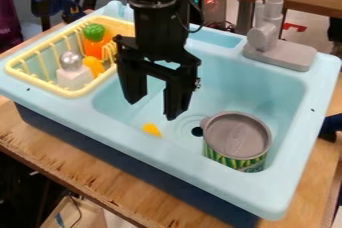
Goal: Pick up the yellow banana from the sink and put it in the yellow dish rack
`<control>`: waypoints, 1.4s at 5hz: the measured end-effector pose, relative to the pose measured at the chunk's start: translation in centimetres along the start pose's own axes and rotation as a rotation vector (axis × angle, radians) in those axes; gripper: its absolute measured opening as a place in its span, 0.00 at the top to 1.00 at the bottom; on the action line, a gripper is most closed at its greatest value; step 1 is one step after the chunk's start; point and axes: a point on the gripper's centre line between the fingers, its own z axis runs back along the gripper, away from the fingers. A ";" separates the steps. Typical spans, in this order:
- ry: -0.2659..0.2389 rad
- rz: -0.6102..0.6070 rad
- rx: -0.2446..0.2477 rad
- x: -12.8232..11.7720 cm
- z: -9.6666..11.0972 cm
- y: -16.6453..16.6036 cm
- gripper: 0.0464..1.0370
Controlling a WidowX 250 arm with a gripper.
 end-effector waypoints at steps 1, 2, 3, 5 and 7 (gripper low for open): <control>0.035 0.007 0.009 0.0 -1.1 0.3 0.04; 0.060 0.010 0.017 0.0 -1.9 0.4 0.04; 0.088 0.022 0.022 -0.3 -2.7 0.5 0.04; 0.185 0.034 0.059 -1.0 -3.9 0.5 0.09; 0.206 0.032 0.027 -0.8 -3.8 0.0 0.57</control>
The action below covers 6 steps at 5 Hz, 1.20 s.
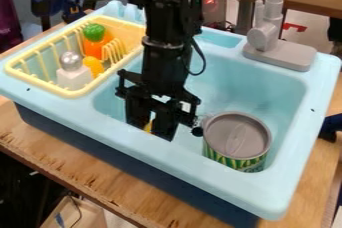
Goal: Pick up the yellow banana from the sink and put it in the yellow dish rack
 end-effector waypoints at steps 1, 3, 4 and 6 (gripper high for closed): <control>-0.047 0.009 -0.004 -0.2 2.2 -0.1 0.58; -0.262 0.017 -0.019 -0.7 9.7 0.3 0.58; -0.315 0.087 -0.002 -0.4 11.6 2.7 0.58; -0.326 0.217 0.041 2.1 12.3 8.7 0.58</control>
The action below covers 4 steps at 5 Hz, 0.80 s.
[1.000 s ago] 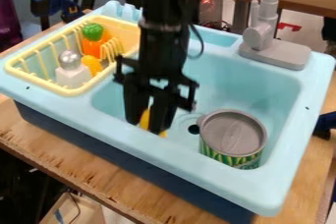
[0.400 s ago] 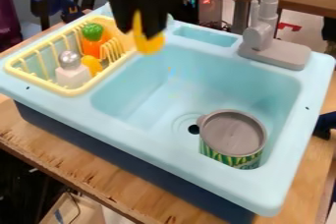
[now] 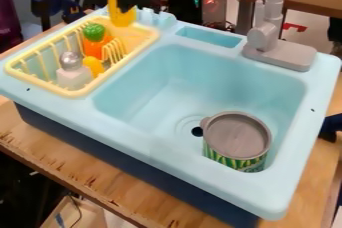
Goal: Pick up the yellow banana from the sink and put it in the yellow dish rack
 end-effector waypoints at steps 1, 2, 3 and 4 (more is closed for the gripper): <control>0.012 0.023 0.012 1.1 -1.1 1.6 0.58; 0.009 0.041 0.019 1.6 -1.9 2.5 0.58; -0.018 0.071 0.022 2.5 -2.8 3.2 0.58; 0.035 0.077 0.002 2.9 -4.9 3.1 0.58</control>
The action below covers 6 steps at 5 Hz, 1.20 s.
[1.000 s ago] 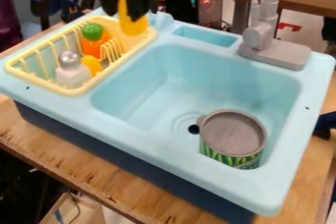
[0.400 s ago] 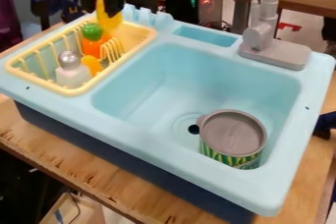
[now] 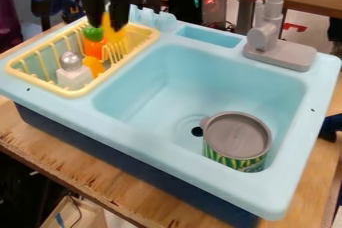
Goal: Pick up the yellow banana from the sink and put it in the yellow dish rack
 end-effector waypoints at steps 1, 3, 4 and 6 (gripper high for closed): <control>0.030 0.011 -0.018 1.0 -0.8 -0.3 0.58; 0.103 0.033 -0.054 1.7 -2.8 -0.9 0.58; 0.103 0.055 -0.084 1.7 -2.8 -0.7 0.58; 0.121 0.066 -0.100 2.1 -3.3 -0.5 0.20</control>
